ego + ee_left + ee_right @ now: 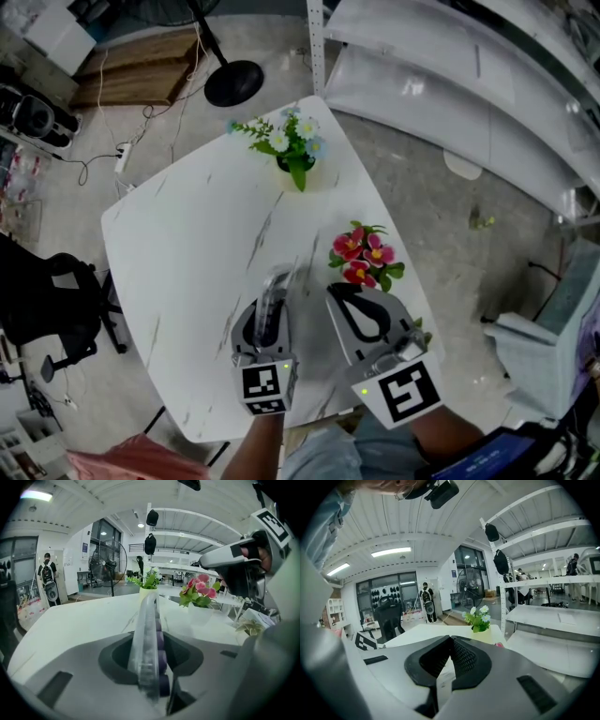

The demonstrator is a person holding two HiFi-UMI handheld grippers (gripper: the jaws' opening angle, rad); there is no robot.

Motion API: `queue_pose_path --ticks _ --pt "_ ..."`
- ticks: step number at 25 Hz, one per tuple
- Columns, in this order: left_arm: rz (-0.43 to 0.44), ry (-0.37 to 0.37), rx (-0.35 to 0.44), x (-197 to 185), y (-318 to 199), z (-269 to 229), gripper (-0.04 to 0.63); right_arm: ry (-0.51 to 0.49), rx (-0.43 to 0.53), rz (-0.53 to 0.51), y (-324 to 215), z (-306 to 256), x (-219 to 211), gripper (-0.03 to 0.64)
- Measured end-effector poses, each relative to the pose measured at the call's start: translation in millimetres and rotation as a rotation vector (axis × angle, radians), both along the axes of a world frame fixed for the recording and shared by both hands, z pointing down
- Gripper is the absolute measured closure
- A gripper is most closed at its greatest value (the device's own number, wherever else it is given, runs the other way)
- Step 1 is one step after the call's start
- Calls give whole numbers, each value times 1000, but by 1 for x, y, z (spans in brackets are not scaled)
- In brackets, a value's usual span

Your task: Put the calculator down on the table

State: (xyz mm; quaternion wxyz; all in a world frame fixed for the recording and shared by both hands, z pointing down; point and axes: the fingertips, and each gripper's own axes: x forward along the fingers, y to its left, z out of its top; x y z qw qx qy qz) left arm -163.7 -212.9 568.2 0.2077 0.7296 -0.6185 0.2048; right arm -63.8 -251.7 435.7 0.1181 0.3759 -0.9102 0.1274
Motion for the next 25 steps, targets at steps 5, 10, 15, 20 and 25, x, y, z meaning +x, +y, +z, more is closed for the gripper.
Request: queue_pose_path --ticks 5,10,15,20,25 --pt "-6 -27 -32 -5 0 9 454 -7 -3 7 0 -1 -1 598" --pt "5 -31 -23 -5 0 9 454 -10 -3 15 -1 0 -1 598" --pt "6 -24 -12 -7 -1 9 449 -12 -7 16 -2 1 -3 598" --pt "0 -20 -3 -15 -3 8 424 -15 -7 17 -2 0 -8 598" --pt "-15 5 -2 -26 -5 11 370 -10 -10 16 -4 0 -14 598"
